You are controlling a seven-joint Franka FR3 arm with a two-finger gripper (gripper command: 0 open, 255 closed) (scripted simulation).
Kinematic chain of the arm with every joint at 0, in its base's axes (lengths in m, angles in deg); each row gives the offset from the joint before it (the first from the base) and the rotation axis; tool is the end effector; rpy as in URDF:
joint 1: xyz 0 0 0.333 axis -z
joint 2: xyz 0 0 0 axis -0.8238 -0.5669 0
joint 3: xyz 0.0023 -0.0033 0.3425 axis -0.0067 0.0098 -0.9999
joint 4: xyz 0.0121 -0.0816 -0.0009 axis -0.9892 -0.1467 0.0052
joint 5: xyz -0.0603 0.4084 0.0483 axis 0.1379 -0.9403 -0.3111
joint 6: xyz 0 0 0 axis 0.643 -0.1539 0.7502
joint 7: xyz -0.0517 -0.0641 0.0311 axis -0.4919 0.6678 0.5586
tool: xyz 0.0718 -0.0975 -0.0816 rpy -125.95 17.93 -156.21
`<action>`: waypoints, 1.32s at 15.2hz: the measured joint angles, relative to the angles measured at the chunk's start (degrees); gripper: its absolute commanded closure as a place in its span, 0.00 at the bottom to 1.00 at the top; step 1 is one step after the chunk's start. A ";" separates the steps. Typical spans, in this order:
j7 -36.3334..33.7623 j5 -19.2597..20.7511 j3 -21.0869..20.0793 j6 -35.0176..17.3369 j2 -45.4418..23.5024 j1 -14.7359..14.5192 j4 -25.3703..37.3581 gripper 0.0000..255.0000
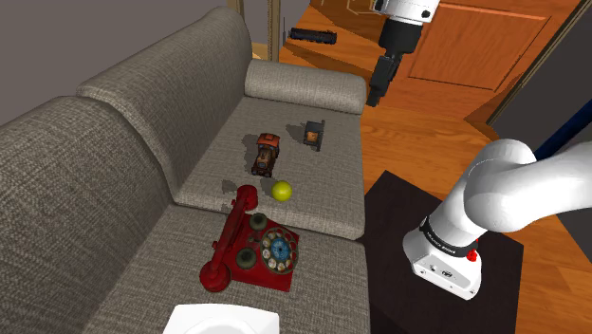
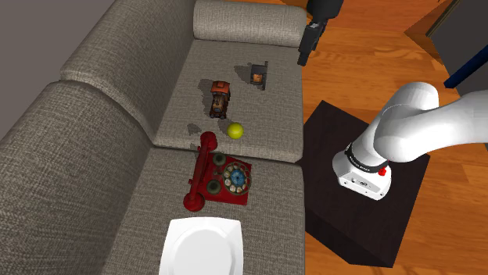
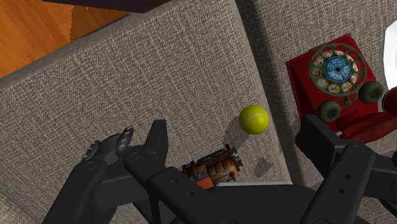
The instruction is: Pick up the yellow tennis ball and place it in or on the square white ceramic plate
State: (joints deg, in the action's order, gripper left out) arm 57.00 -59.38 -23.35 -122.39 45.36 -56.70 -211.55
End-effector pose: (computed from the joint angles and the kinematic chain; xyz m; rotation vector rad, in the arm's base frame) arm 0.3146 0.0062 0.5386 -2.9760 -0.2299 0.0207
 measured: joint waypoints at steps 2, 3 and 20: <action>-0.08 -0.15 -0.28 -0.88 -0.38 -0.16 -0.54 0.00; -0.20 -0.37 -0.70 -2.17 -0.98 -0.39 -1.27 0.00; -4.57 -4.18 -11.25 -33.42 -28.32 -5.99 -5.60 0.00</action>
State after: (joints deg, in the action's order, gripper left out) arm 52.43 -63.56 -34.60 -155.81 17.04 -62.69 -217.15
